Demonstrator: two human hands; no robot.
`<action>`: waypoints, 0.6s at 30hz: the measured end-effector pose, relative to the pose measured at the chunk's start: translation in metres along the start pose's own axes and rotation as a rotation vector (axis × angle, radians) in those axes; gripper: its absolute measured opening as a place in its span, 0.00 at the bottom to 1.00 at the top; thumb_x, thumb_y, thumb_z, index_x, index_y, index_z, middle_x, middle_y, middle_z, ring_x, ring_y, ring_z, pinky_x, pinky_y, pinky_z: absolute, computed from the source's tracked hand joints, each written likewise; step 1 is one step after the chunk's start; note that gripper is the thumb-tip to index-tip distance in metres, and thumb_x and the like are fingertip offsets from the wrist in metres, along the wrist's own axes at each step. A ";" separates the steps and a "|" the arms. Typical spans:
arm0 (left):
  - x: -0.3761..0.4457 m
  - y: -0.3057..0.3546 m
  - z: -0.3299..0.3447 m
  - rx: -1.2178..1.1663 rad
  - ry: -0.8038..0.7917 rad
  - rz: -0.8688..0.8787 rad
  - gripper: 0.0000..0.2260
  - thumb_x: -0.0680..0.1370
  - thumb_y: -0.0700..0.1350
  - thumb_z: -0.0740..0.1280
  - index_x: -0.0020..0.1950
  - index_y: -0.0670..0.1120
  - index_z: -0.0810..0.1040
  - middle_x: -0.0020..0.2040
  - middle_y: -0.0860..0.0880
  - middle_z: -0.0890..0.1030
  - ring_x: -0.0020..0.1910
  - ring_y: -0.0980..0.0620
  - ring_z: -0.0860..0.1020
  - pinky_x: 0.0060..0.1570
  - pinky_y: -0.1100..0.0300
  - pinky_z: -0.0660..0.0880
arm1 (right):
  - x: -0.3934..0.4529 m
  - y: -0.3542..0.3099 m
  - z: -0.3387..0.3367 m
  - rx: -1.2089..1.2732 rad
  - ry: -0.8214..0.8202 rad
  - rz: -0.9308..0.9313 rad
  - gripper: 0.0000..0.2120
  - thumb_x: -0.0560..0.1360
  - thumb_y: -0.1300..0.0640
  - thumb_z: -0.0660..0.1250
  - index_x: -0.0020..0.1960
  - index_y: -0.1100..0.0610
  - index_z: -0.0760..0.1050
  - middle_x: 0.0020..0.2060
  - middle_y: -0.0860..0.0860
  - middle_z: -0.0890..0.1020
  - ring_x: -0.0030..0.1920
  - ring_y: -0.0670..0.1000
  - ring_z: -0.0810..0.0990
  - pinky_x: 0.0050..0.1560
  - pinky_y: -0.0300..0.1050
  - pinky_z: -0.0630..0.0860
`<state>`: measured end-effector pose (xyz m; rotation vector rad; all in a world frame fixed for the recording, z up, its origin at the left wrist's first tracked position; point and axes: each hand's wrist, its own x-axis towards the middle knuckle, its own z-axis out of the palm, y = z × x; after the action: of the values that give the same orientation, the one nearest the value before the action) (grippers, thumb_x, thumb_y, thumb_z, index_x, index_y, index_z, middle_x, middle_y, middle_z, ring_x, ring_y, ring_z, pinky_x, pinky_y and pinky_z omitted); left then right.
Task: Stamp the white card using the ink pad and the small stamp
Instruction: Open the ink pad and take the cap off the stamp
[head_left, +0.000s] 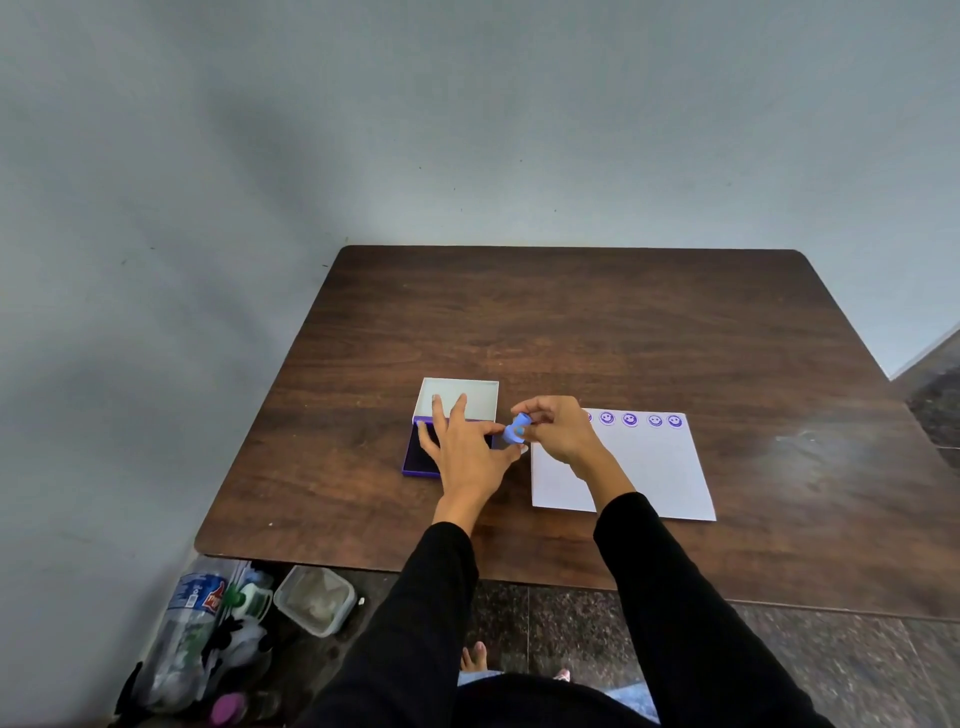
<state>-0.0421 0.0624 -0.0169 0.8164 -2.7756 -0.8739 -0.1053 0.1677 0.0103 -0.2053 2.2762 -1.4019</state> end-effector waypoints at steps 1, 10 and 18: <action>0.000 0.000 0.001 0.010 -0.011 -0.008 0.16 0.70 0.55 0.74 0.55 0.53 0.82 0.77 0.47 0.59 0.78 0.45 0.44 0.72 0.41 0.39 | 0.000 0.001 0.000 -0.004 -0.007 0.000 0.12 0.71 0.69 0.69 0.54 0.63 0.79 0.53 0.61 0.82 0.53 0.55 0.80 0.51 0.44 0.76; 0.003 -0.006 0.008 0.022 -0.097 -0.043 0.16 0.69 0.56 0.74 0.55 0.54 0.81 0.79 0.48 0.52 0.77 0.45 0.36 0.69 0.37 0.34 | 0.004 0.013 -0.002 -0.004 -0.021 -0.050 0.14 0.72 0.72 0.65 0.56 0.64 0.78 0.55 0.61 0.81 0.56 0.57 0.79 0.55 0.45 0.75; -0.001 -0.018 0.026 0.138 -0.067 0.030 0.15 0.71 0.58 0.71 0.56 0.61 0.80 0.79 0.47 0.44 0.75 0.42 0.33 0.68 0.36 0.33 | 0.009 0.007 -0.010 0.643 0.008 0.142 0.15 0.77 0.68 0.61 0.63 0.64 0.72 0.58 0.59 0.79 0.57 0.54 0.78 0.60 0.47 0.75</action>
<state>-0.0396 0.0630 -0.0484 0.7766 -2.9259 -0.7236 -0.1175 0.1759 0.0049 0.1643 1.6896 -1.9571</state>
